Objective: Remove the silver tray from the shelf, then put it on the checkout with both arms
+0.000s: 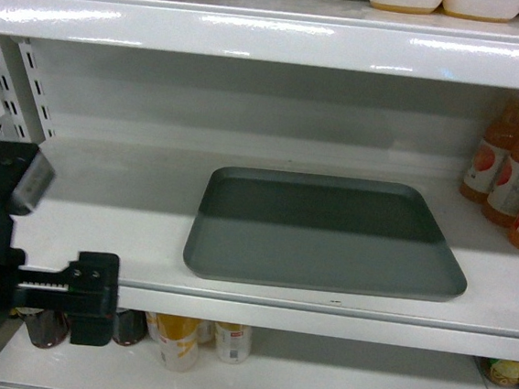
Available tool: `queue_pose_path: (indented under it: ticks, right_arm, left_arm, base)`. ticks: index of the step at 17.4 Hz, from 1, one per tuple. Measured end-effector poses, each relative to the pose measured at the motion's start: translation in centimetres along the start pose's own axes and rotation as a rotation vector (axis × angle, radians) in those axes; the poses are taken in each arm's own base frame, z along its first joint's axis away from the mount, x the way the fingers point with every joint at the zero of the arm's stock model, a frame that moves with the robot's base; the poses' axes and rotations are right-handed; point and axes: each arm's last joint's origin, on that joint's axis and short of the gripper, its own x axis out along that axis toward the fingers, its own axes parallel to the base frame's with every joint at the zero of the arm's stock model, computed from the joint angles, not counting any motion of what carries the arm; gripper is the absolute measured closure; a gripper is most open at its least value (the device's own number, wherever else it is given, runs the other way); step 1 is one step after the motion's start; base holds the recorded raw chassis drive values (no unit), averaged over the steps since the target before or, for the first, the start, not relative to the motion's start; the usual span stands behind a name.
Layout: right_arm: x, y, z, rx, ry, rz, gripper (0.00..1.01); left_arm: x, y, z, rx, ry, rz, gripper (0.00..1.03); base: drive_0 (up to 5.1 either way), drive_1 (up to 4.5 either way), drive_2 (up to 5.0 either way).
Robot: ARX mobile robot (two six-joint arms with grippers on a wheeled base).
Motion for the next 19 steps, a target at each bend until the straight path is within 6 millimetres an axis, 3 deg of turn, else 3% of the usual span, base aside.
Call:
queue_pose_path:
  ticks: [4,6,9,11,12,17,18,19]
  right_arm:
    - [4.3,-0.8,0.0,0.020,0.082,-0.035,0.03]
    - [6.8,-1.2,1.1,0.029,0.096,-0.039,0.03]
    - [9.1,-1.4,2.3,0.051,0.107,-0.039,0.03]
    - [13.8,-1.7,3.9,0.087,0.135,-0.052,0.03]
    - [16.0,-1.1,4.8,0.071,0.139,-0.059,0.03]
    - [19.5,-0.5,5.1,0.084,0.187,-0.068,0.03]
    - [21.0,-0.8,5.5,0.080,0.191,-0.122,0.03]
    - [22.5,-1.0,4.7,0.070,0.227,-0.149,0.03]
  left_arm:
    - [3.9,-1.0,1.1,-0.007,0.092,-0.029,0.05]
    - [6.1,-1.7,2.9,-0.032,0.098,-0.035,0.05]
    - [7.8,-2.2,4.3,-0.043,0.096,-0.040,0.05]
    - [11.1,-3.1,6.0,-0.058,0.121,-0.030,0.05]
    - [11.8,-3.4,6.5,-0.076,0.121,-0.029,0.05]
    - [12.8,-3.9,6.3,-0.090,0.177,-0.028,0.05]
    - [13.2,-4.0,6.6,-0.091,0.194,-0.020,0.05]
    - [13.8,-4.1,6.7,-0.121,0.234,-0.026,0.05]
  base:
    - [0.0,0.00,0.0]
    - [0.0,0.00,0.0]
    - [0.0,0.00,0.0]
    - [0.0,0.00,0.0]
    - [0.0,0.00,0.0]
    - [0.0,0.00,0.0]
    - [0.0,0.00,0.0]
    - [0.0,0.00,0.0]
